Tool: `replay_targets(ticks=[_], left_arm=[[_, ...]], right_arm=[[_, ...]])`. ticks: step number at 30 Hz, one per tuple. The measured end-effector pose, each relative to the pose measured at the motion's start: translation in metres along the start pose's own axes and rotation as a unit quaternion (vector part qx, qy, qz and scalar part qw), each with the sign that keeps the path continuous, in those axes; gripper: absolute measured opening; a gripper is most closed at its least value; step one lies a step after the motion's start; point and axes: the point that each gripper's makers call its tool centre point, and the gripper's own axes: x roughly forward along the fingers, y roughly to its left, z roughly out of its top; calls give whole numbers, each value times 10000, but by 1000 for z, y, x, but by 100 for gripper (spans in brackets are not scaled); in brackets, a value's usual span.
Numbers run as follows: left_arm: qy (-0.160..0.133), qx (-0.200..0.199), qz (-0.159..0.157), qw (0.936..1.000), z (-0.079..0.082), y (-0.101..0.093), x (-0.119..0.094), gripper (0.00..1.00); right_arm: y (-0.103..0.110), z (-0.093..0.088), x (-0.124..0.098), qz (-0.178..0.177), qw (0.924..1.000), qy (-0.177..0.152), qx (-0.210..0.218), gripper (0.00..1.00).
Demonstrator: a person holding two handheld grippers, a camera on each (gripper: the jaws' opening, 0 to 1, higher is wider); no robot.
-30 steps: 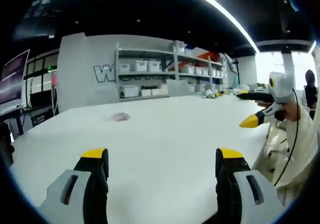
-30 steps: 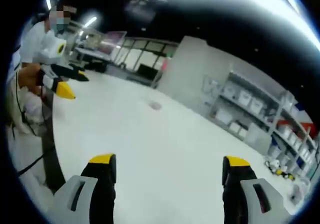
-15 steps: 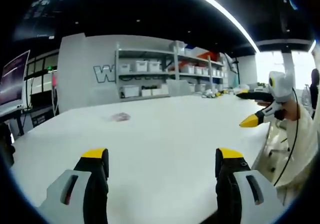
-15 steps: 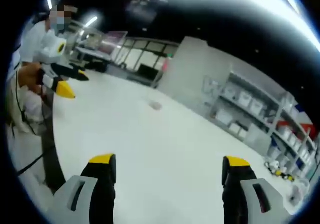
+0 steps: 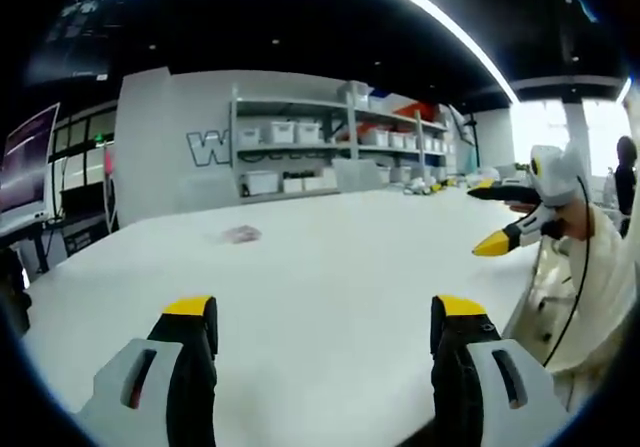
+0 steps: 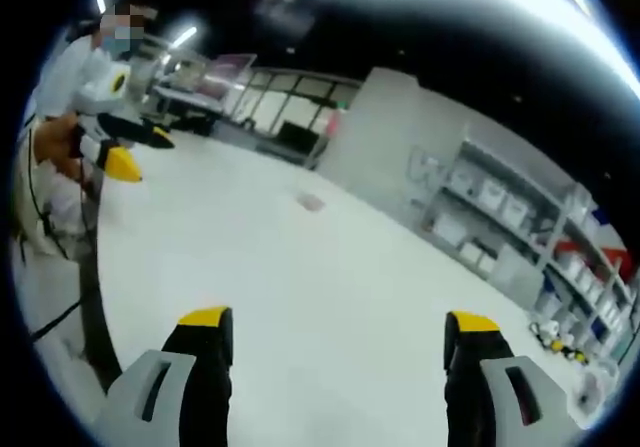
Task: Open the resealable bag by pulling the two sides of the seal apart until the entire bag opening is separated and visibly accessible.
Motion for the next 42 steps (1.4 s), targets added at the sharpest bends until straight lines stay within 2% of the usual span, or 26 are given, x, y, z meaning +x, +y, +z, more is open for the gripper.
replay_targets(ticks=[16,22,32,42], left_arm=[[-16,-12,-5,10000,0,0,-2,87],[1,-9,-21,10000,-1,0,-1,87],[-2,7,6,10000,0,3,-1,87],[-11,3,-20,10000,1,2,0,87]], right_arm=[[0,5,12,40,9992,60,-383,88],[3,7,24,103,9976,113,-677,89],[5,11,36,145,9961,110,-863,89],[1,20,52,155,9976,-71,-676,88]])
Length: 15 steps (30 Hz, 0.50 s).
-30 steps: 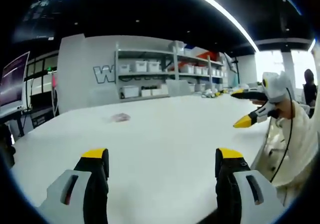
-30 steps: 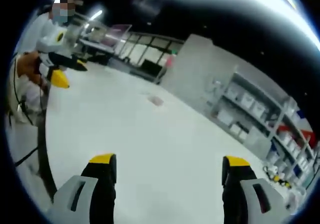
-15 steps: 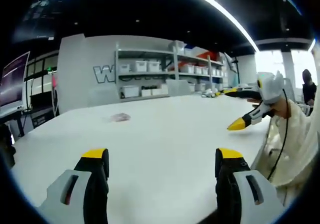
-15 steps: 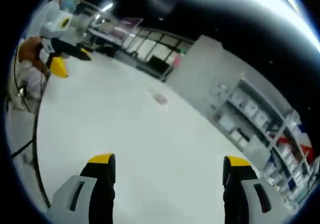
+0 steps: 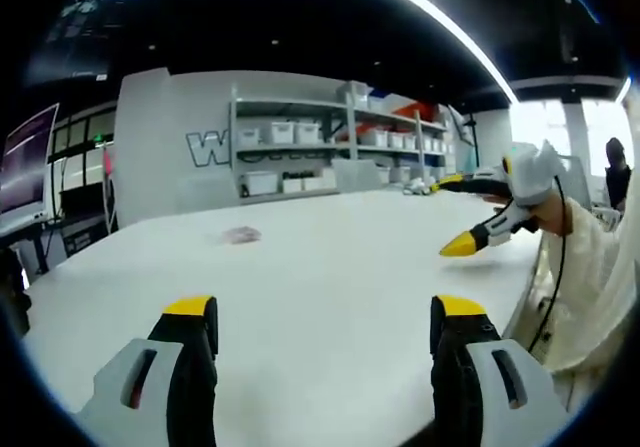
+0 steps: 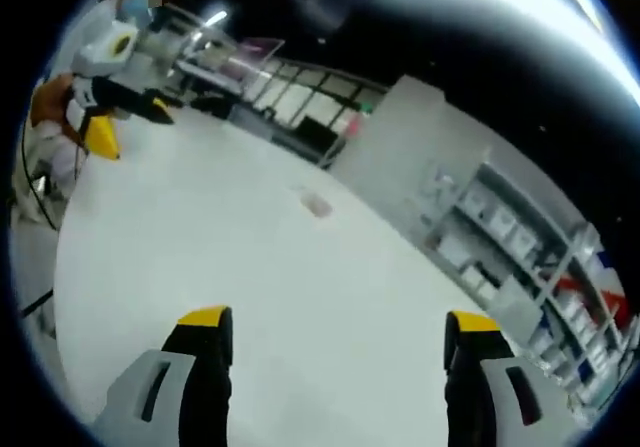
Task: Open the resealable bag by pulling the two sides of the seal apart until the entire bag opening is separated and visibly accessible.
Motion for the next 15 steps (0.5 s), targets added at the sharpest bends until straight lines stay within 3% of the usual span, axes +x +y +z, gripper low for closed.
replay_targets(ticks=[6,15], left_arm=[[7,-15,31,10000,-1,3,-1,87],[9,-14,29,10000,-1,3,-1,87]], right_arm=[[-3,8,9,-33,9987,-254,434,87],[-3,14,21,66,9981,-337,518,85]])
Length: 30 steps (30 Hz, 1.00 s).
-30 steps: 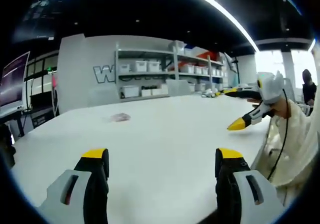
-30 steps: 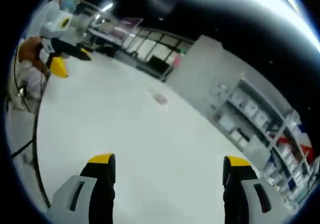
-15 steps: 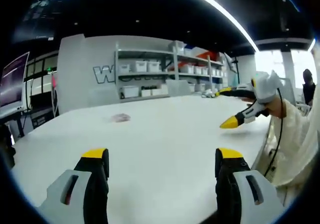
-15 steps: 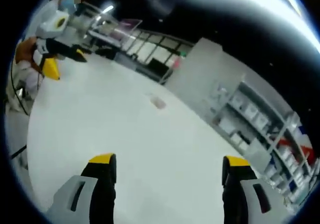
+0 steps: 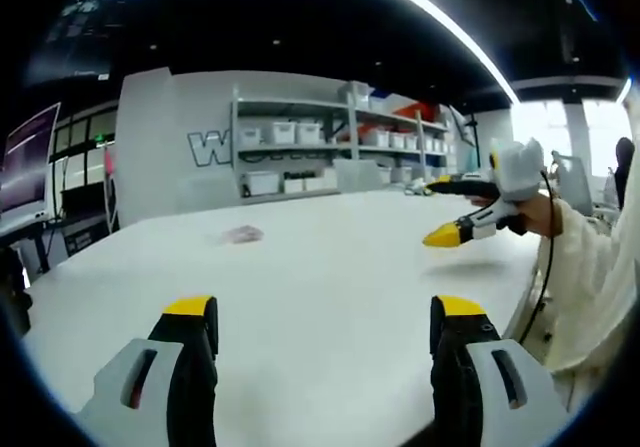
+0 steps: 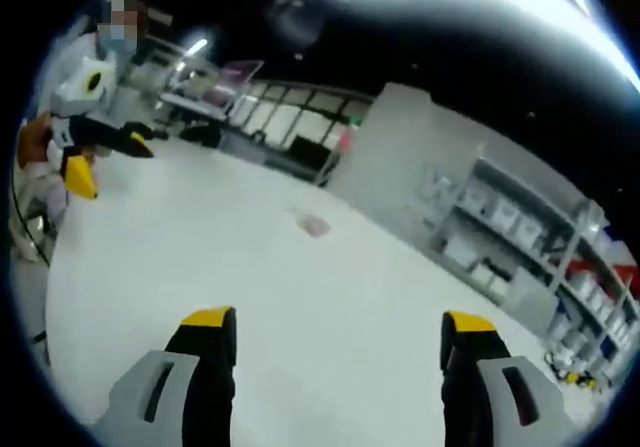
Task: Open the resealable bag by pulling the two sides of the seal apart until the entire bag opening is separated and visibly accessible.
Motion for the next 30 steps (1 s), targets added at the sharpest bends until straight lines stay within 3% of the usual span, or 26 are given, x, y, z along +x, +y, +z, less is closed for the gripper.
replay_targets(ticks=[9,19,25,30], left_arm=[[25,5,17,10000,-2,1,-1,86],[29,-18,25,10000,-4,1,-1,86],[26,-36,37,10000,-4,3,-1,86],[25,-56,42,10000,-5,3,-1,86]], right_arm=[[-1,-2,13,105,9990,-73,430,84],[2,0,24,179,9986,-74,487,79],[3,4,32,250,9969,-164,722,79],[10,9,40,388,9971,-131,640,80]])
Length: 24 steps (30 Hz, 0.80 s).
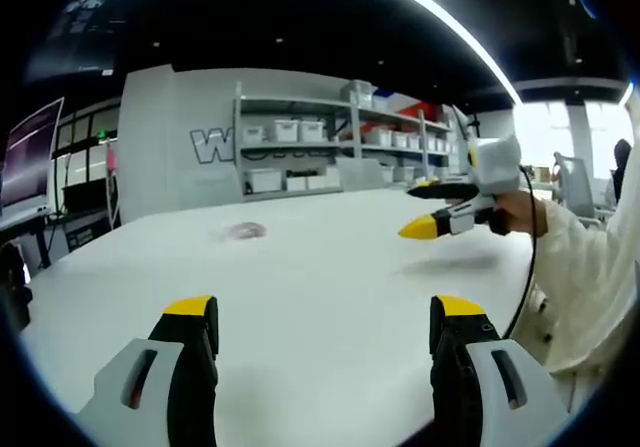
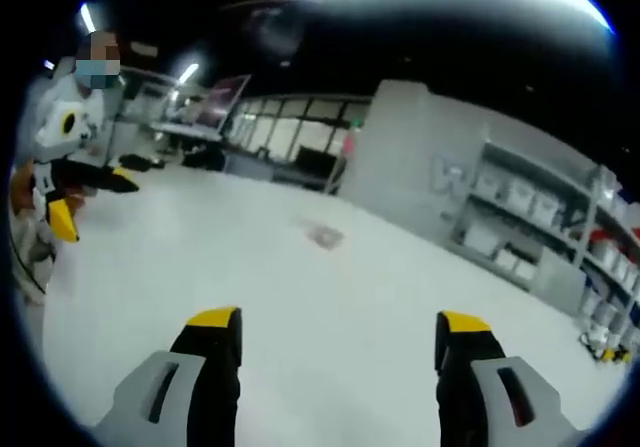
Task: Open the resealable bag by pulling the two sides of the seal apart until the entire bag opening is separated and visibly accessible.
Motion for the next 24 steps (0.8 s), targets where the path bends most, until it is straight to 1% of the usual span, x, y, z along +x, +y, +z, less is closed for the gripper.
replay_targets(ticks=[8,13,20,24], left_arm=[[-6,-21,-14,10000,-1,-1,0,86],[-41,-27,12,10000,2,2,-1,86],[-13,-38,-9,10000,-1,1,0,86],[-35,-40,2,10000,1,2,-1,86]], right_arm=[[7,3,13,124,9994,120,-301,80],[11,7,20,179,9984,162,-504,80],[12,11,34,199,9974,187,-667,79],[12,11,42,195,9967,226,-751,79]])
